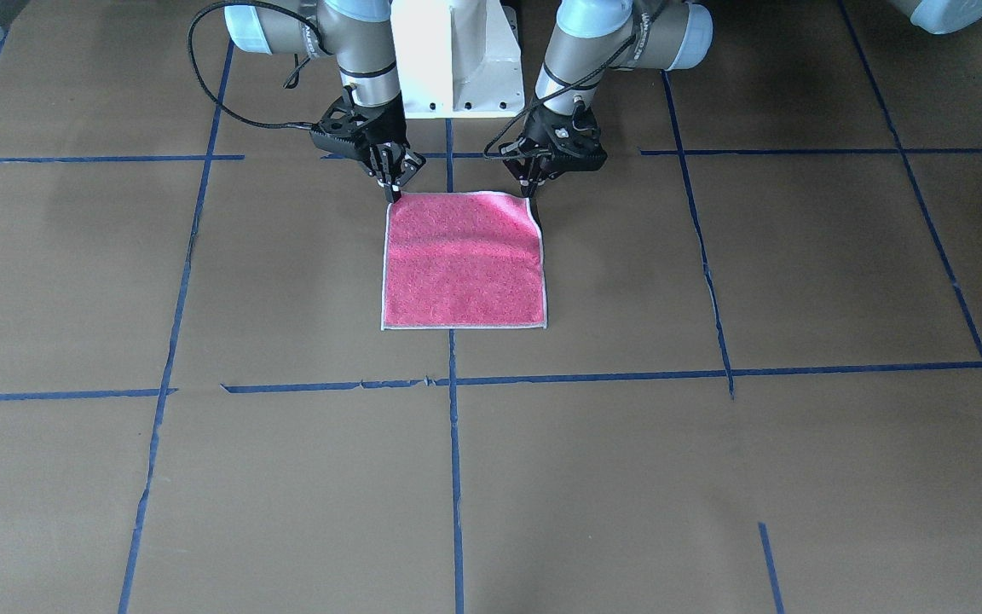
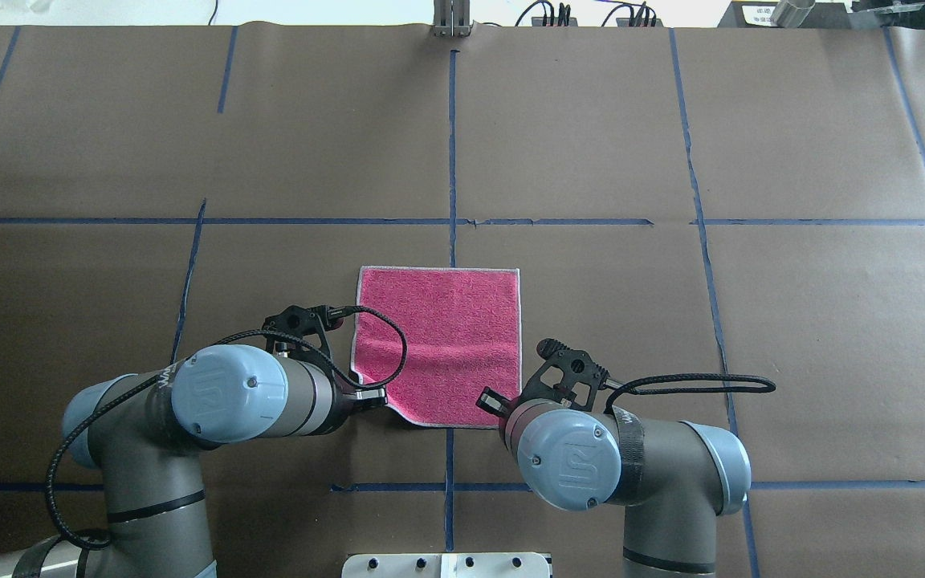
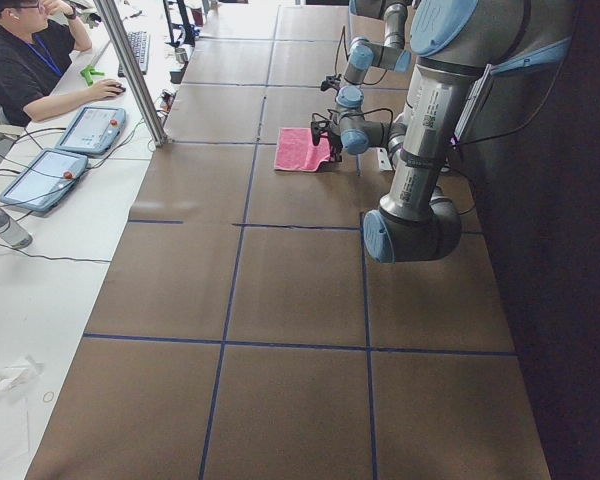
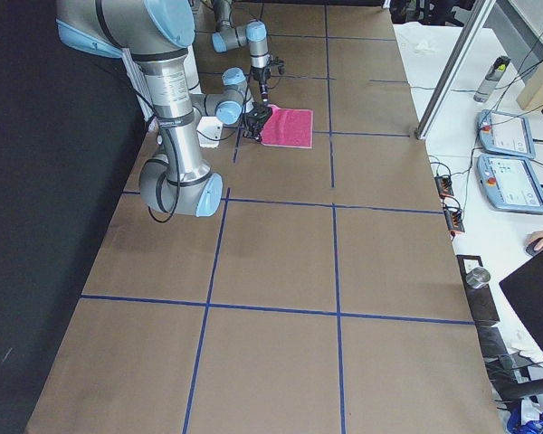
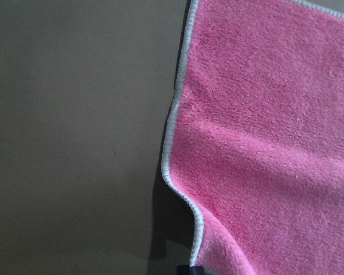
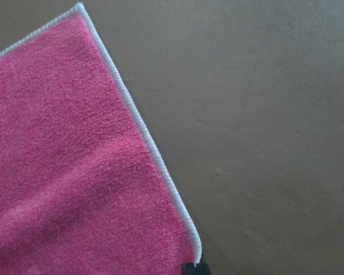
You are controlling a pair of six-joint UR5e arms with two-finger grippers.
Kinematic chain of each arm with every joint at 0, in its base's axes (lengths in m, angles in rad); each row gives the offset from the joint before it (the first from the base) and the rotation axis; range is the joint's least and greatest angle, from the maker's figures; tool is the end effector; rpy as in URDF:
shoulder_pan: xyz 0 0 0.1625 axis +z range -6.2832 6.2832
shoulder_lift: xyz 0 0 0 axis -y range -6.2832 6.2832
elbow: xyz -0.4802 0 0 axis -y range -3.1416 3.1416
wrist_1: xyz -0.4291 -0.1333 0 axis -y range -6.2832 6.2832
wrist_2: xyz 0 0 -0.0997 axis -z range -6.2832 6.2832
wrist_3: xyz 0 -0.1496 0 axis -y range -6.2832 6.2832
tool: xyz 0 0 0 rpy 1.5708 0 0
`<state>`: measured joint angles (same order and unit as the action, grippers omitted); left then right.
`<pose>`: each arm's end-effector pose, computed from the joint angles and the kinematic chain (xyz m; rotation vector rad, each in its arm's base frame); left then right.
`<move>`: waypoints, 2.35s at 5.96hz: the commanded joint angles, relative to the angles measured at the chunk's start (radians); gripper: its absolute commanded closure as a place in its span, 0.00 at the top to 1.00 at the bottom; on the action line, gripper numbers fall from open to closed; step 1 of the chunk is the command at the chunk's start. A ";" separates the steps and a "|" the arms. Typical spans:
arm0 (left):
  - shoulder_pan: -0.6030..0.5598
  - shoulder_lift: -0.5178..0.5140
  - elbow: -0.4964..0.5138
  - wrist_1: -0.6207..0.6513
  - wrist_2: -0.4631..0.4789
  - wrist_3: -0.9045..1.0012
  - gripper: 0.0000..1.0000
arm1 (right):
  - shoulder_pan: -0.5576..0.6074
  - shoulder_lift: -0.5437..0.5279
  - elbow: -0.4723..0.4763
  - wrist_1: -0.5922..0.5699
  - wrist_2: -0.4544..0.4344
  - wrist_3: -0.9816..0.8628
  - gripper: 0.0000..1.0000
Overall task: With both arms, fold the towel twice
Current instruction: 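Lift both near corners of the towel with both grippers, then fold the held edge over to the far edge with both grippers and release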
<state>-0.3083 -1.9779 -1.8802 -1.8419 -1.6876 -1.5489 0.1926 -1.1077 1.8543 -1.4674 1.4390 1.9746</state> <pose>0.6248 -0.3206 0.3202 0.0565 0.9924 -0.2048 -0.6643 -0.2854 0.3237 0.0342 -0.8717 0.6148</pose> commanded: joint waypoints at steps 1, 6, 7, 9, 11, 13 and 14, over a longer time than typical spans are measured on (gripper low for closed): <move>0.002 -0.004 -0.087 0.088 -0.009 0.004 0.00 | 0.019 -0.014 0.119 -0.046 0.001 -0.012 0.00; -0.021 -0.019 -0.257 0.302 -0.044 0.010 0.00 | 0.015 -0.006 0.231 -0.200 -0.002 -0.022 0.00; -0.041 -0.030 -0.194 0.293 -0.044 0.041 0.00 | 0.024 0.000 0.203 -0.197 -0.003 -0.042 0.00; -0.083 -0.070 -0.091 0.291 -0.044 0.070 0.00 | 0.071 0.069 0.096 -0.194 -0.003 -0.042 0.00; -0.101 -0.116 -0.016 0.290 -0.044 0.073 0.00 | 0.109 0.107 0.001 -0.131 -0.003 -0.039 0.00; -0.129 -0.136 0.059 0.236 -0.043 0.081 0.00 | 0.139 0.108 -0.010 -0.120 -0.002 -0.043 0.00; -0.155 -0.147 0.088 0.218 -0.044 0.102 0.11 | 0.158 0.109 -0.014 -0.120 0.006 -0.086 0.17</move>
<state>-0.4403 -2.1146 -1.8243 -1.6011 -1.7308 -1.4631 0.3328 -1.0000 1.8450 -1.5888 1.4395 1.9189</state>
